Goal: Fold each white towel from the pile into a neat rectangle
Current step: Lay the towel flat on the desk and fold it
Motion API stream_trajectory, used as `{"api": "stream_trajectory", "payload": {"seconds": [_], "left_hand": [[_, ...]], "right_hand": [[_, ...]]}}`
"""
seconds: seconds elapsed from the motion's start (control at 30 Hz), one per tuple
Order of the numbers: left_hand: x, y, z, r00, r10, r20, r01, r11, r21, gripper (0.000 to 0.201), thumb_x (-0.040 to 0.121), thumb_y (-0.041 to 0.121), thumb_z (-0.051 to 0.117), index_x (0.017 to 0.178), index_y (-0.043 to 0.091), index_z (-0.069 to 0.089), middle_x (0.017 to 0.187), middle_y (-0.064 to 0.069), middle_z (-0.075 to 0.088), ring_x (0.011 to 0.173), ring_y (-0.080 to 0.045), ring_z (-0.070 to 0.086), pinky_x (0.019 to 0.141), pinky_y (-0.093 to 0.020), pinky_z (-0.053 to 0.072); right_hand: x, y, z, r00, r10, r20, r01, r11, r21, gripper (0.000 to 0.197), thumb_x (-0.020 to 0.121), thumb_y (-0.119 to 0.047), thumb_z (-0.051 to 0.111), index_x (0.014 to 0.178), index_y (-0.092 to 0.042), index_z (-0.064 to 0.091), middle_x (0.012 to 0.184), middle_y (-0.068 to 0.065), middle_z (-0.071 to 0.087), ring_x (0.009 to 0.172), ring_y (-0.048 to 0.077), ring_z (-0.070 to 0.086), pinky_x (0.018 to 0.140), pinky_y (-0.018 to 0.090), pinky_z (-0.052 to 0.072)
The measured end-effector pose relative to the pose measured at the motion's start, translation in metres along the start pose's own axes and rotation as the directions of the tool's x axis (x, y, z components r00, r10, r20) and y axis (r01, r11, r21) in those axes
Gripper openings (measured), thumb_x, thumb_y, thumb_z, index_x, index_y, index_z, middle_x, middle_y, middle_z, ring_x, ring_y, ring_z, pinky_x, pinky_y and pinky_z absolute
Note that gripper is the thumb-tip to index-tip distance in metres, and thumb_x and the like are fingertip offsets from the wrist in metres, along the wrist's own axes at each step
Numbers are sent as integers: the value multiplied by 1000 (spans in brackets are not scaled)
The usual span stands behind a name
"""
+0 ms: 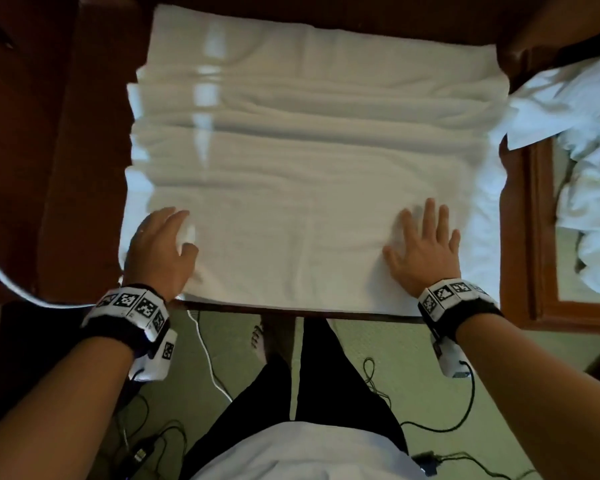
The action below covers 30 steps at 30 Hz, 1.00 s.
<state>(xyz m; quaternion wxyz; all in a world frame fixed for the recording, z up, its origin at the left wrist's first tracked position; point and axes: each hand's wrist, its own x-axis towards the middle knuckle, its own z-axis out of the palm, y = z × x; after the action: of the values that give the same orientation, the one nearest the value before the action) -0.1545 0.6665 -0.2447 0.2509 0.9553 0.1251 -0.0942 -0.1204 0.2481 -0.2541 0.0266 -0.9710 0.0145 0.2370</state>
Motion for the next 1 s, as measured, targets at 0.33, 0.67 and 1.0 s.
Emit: {"api": "stream_trajectory", "payload": {"seconds": [0.33, 0.67, 1.0], "left_hand": [[-59, -95, -20, 998, -39, -51, 47, 986, 161, 23, 84, -2, 66, 101, 7, 77, 104, -18, 65, 92, -43, 58, 83, -49, 51], [-77, -91, -33, 978, -62, -201, 80, 993, 84, 5, 91, 8, 59, 91, 12, 57, 85, -14, 62, 78, -36, 56, 65, -43, 45], [-90, -72, -20, 958, -244, -149, 252, 967, 33, 49, 81, 23, 67, 128, 16, 55, 128, -18, 54, 115, -42, 50, 93, -54, 44]], "right_hand": [[-26, -47, 30, 988, -111, 109, 108, 994, 31, 80, 95, -63, 38, 157, -33, -3, 164, 4, -21, 151, 35, -12, 119, 61, 10], [-25, -49, 32, 988, -97, 118, 91, 994, 57, 80, 95, -63, 39, 157, -34, -3, 164, 2, -21, 151, 33, -14, 119, 60, 8], [-39, -38, 23, 997, -63, -34, 69, 976, 208, 74, 96, -53, 49, 157, -26, 16, 166, 7, -10, 153, 28, -7, 121, 53, 8]]}}
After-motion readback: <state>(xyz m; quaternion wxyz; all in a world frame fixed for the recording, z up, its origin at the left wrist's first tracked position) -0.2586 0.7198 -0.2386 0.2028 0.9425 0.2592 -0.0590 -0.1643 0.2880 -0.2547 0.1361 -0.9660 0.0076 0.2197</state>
